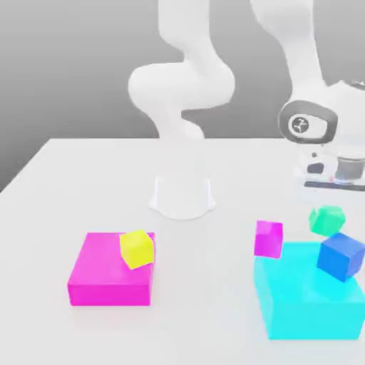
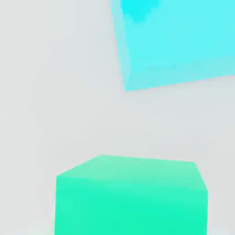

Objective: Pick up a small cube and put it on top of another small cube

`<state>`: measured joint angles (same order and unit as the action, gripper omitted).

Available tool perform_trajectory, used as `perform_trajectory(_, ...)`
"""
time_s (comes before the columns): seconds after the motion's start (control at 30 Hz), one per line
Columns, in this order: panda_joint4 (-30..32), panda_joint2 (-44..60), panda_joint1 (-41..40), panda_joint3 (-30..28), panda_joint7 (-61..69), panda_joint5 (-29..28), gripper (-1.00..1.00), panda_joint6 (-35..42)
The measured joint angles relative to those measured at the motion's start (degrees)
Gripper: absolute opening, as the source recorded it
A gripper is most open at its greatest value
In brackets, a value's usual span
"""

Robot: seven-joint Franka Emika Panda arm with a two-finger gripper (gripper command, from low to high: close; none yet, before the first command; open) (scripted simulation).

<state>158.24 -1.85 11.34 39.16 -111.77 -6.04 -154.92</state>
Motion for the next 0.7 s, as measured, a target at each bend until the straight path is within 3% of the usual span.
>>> perform_trajectory(0.43,1.5,-25.3,1.1,-20.3,28.6,16.1,-1.00,22.2)
perform_trajectory(0.63,5.3,-18.3,-0.1,-20.2,29.6,17.0,-1.00,10.9)
perform_trajectory(0.67,5.7,-17.1,-0.2,-20.0,29.5,17.0,1.00,9.3)
perform_trajectory(0.7,5.7,-17.1,-0.2,-20.0,29.5,17.0,1.00,9.3)
